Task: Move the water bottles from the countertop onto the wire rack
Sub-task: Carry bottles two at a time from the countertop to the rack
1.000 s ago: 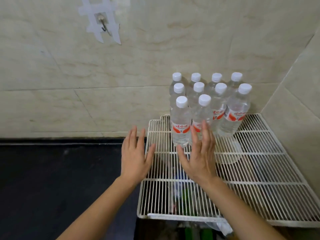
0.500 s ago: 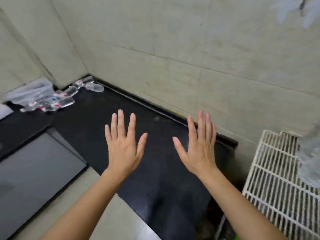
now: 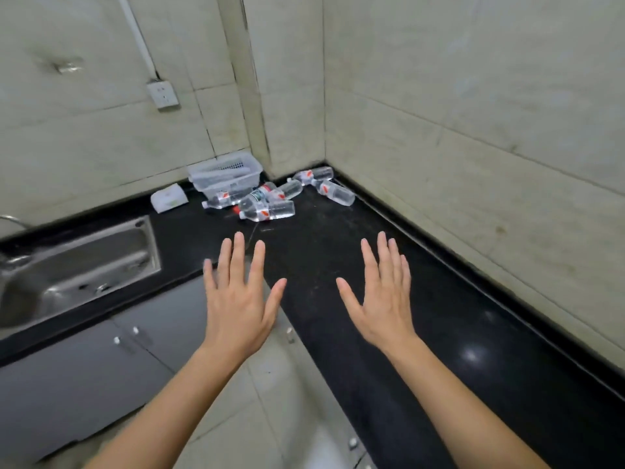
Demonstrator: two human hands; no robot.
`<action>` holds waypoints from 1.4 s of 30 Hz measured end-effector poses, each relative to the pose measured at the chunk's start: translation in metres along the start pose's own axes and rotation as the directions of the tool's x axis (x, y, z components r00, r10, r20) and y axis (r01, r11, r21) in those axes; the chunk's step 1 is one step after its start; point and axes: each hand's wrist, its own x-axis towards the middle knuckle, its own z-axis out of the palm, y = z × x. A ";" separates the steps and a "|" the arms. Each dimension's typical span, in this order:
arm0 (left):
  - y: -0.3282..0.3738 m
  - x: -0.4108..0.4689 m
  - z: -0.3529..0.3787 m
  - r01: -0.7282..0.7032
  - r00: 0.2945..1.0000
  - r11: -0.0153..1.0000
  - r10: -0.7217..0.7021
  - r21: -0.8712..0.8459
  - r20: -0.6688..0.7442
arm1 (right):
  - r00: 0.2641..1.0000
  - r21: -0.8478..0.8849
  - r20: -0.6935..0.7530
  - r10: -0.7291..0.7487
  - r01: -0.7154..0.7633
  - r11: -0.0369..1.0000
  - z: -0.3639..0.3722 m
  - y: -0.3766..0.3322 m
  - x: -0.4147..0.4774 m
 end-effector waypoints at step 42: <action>-0.429 0.481 0.421 0.110 0.654 0.994 -0.090 0.023 0.751 | 0.674 -0.032 0.733 0.091 -0.100 0.994 0.487 -0.110 0.464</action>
